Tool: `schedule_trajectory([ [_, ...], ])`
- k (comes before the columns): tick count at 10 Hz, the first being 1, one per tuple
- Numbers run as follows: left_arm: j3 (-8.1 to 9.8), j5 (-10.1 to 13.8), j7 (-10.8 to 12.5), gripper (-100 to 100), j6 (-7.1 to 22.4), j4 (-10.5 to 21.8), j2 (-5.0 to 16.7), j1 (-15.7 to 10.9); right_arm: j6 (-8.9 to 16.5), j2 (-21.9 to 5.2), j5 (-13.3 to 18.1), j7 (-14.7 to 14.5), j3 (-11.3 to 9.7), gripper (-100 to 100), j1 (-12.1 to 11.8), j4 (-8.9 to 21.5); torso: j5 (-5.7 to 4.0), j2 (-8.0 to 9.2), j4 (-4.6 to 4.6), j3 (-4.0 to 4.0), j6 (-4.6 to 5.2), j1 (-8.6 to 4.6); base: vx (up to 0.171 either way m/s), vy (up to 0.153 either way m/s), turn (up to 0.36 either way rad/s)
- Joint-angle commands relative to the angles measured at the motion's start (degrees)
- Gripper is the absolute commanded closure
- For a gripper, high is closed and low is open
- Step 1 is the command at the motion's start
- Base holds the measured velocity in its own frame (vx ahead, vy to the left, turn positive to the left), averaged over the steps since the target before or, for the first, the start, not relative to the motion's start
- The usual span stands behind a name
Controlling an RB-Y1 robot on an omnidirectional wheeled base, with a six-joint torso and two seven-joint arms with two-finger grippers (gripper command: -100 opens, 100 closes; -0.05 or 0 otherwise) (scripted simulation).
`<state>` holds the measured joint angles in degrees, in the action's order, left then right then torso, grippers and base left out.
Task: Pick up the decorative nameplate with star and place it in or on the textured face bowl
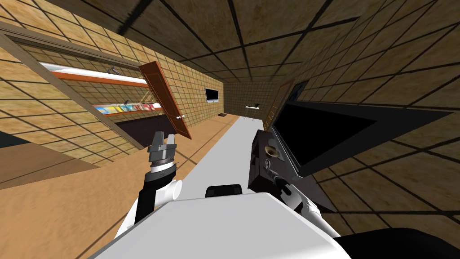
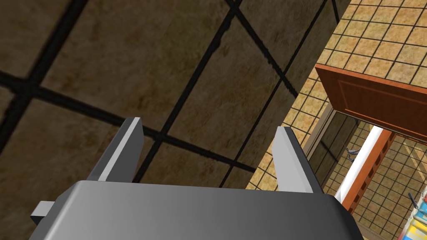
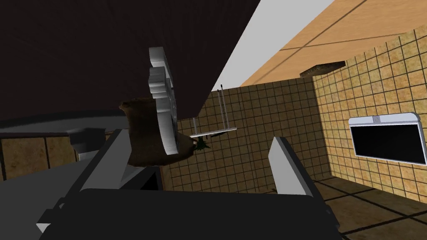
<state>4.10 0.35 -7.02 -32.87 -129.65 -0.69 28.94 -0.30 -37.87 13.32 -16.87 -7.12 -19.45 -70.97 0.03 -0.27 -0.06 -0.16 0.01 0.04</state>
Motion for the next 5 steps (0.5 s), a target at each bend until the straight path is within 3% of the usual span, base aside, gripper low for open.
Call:
schedule_trajectory([
  [1,0.00,0.00,0.00,0,0.00,0.00,0.00,0.00,0.84,-1.01,0.03,-0.22,-0.39,-100,1.39,2.86,0.00,0.00,0.00,0.00,0.00,0.00,0.060,0.010,0.040],
  [5,0.00,0.00,0.00,0,0.00,0.00,0.00,0.00,3.99,-2.84,0.31,-1.15,-0.92,-100,3.12,7.72,0.00,-0.03,0.00,-0.02,-0.01,0.02,0.078,0.015,0.053],
])
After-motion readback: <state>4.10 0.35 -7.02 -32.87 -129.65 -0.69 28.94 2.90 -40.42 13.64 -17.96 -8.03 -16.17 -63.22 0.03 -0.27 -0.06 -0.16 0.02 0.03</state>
